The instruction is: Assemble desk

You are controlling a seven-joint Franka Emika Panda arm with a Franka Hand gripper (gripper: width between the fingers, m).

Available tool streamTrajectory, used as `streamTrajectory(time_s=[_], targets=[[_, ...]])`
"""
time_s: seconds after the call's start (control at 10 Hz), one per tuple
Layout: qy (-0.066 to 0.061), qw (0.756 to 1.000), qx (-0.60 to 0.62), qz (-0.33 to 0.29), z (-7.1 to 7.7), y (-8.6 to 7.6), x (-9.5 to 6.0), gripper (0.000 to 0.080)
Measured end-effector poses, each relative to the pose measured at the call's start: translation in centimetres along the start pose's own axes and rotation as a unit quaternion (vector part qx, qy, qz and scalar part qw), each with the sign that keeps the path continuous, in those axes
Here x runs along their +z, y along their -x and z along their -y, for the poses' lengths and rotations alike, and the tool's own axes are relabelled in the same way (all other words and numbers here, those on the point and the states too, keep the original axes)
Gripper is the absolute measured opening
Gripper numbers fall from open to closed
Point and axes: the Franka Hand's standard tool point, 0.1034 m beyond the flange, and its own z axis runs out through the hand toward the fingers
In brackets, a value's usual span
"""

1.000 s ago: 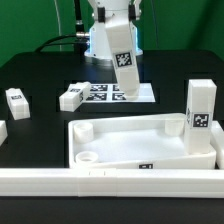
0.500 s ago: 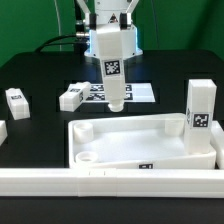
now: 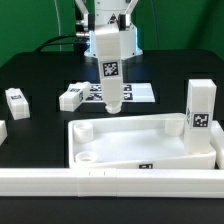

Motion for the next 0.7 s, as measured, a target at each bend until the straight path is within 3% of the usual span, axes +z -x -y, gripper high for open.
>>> streamTrajectory(time_s=[0.2, 0.3, 0.7], targets=[[0.013, 1.0, -0.025, -0.01, -1.5, -1.7, 0.5, 0.0288], [0.016, 0.999, -0.035, -0.009, -2.1, -1.8, 1.1, 0.0288], [0.022, 0.998, -0.039, -0.041, -2.3, -2.1, 1.2, 0.0288]])
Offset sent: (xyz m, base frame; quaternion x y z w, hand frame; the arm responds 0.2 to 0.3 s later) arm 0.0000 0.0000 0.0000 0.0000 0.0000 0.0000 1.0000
